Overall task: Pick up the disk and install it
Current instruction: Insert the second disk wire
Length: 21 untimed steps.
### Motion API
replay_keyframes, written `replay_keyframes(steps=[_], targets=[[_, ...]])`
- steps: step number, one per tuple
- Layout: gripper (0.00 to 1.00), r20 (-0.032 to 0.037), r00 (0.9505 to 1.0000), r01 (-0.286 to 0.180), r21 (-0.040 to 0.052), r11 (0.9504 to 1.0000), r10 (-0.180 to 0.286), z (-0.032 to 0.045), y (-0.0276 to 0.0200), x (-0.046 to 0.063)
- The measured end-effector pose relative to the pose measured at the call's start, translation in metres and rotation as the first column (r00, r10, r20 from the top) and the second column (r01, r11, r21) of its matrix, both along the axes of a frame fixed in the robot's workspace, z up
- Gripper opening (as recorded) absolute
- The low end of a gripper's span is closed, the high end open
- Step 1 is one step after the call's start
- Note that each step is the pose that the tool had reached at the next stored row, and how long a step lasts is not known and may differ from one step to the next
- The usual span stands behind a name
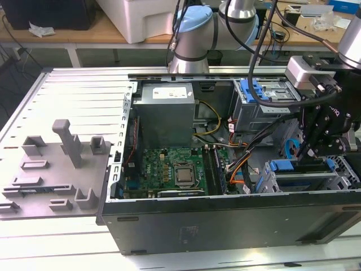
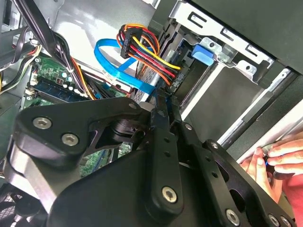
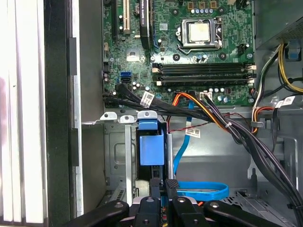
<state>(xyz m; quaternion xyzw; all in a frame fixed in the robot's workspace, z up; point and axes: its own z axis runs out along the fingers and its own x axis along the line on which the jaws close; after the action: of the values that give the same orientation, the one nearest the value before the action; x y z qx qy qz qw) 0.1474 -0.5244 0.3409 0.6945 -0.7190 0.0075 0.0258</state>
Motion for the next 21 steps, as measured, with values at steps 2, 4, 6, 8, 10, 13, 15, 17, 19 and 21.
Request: replay_keyframes(steps=[2, 4, 6, 8, 10, 13, 15, 17, 19, 21], targets=[[0.16, -0.0001, 1.0, 0.0, 0.0001, 1.0, 0.0, -0.0006, 0.0, 0.0], [0.16, 0.0, 1.0, 0.0, 0.0, 1.0, 0.0, -0.0015, 0.0, 0.0], [0.16, -0.0001, 1.0, 0.0, -0.0003, 1.0, 0.0, -0.0022, 0.0, 0.0], [0.16, -0.0001, 1.0, 0.0, -0.0003, 1.0, 0.0, -0.0029, 0.0, 0.0], [0.16, 0.0, 1.0, 0.0, -0.0003, 1.0, 0.0, -0.0034, 0.0, 0.0], [0.16, 0.0, 1.0, 0.0, -0.0001, 1.0, 0.0, -0.0036, 0.0, 0.0], [0.16, 0.0, 1.0, 0.0, -0.0001, 1.0, 0.0, -0.0036, 0.0, 0.0], [0.23, 0.0, 1.0, 0.0, 0.0013, 1.0, 0.0, -0.0042, 0.0001, 0.0], [0.29, 0.0, 1.0, 0.0, 0.0003, 1.0, 0.0, -0.0024, 0.0, 0.0], [0.41, 0.0, 1.0, 0.0, 0.0001, 1.0, 0.0, -0.0001, 0.0, 0.0]])
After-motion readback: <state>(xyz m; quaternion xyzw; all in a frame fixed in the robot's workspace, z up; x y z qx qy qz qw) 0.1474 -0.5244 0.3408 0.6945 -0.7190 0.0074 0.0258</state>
